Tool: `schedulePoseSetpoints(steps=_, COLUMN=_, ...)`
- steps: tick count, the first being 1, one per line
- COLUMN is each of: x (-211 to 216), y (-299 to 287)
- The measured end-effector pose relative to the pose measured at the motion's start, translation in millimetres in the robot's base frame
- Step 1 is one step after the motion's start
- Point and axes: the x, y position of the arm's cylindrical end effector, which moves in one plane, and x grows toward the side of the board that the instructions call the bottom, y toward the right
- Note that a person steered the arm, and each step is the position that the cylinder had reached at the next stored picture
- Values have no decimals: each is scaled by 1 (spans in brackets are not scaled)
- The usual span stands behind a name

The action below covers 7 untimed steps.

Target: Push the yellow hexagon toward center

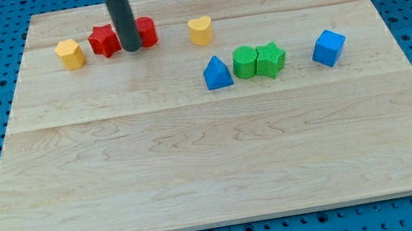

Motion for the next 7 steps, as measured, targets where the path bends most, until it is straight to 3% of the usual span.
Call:
schedulePoseSetpoints(steps=1, x=24, y=-11)
schedulePoseSetpoints(steps=2, x=36, y=-60)
schedulePoseSetpoints(steps=3, x=28, y=-148)
schedulePoseSetpoints(steps=4, x=14, y=-164)
schedulePoseSetpoints(steps=5, x=-19, y=-140)
schedulePoseSetpoints(steps=7, x=24, y=-58)
